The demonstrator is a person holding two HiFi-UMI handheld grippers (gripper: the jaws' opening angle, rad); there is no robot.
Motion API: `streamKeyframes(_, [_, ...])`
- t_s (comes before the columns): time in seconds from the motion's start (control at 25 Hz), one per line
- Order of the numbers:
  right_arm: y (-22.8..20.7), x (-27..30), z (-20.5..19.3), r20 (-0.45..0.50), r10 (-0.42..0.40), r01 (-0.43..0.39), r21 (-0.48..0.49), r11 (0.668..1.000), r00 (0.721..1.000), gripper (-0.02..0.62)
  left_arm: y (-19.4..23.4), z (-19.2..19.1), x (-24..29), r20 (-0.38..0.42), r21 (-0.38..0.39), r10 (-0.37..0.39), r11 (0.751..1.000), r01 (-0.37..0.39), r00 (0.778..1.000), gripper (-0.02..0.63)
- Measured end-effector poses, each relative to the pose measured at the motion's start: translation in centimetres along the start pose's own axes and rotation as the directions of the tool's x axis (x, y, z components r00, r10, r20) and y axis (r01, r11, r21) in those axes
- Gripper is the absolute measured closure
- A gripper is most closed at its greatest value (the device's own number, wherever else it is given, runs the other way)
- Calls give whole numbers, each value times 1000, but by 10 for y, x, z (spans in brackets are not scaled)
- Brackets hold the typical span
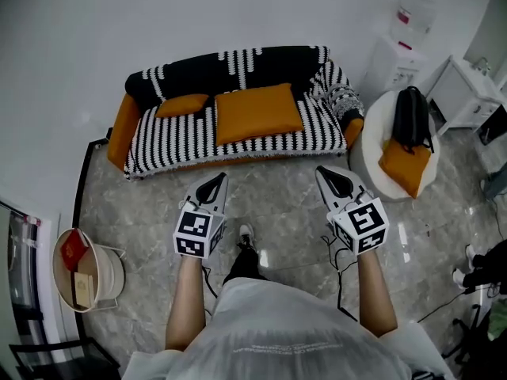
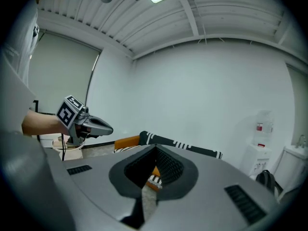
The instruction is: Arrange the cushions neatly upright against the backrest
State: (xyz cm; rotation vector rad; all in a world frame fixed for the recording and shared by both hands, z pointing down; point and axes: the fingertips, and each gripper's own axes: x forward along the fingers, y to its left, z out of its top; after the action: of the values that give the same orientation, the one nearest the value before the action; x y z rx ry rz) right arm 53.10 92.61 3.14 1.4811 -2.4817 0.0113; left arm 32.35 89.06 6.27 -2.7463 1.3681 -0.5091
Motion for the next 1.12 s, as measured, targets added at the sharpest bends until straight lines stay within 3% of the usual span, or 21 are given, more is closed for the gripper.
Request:
streamKeyframes(0.24, [-35, 68, -3, -72, -55, 55, 10, 998, 996, 601, 58, 3, 55, -15, 1, -19, 1000, 19, 1000, 592])
streamKeyframes(0.4, [-54, 109, 6, -72, -89, 91, 35, 995, 993, 601, 98, 2, 91, -31, -11, -34, 999, 33, 999, 592])
streamKeyframes(0.92, [-108, 235, 16, -130, -233, 228, -52, 972, 964, 601, 213, -16, 186, -85, -49, -74, 996, 70, 994, 592])
streamKeyframes(1.12, [-118, 269, 1, -196, -219, 227, 20, 974, 956, 601, 244, -32, 211, -106, -62, -88, 995, 82, 990, 592])
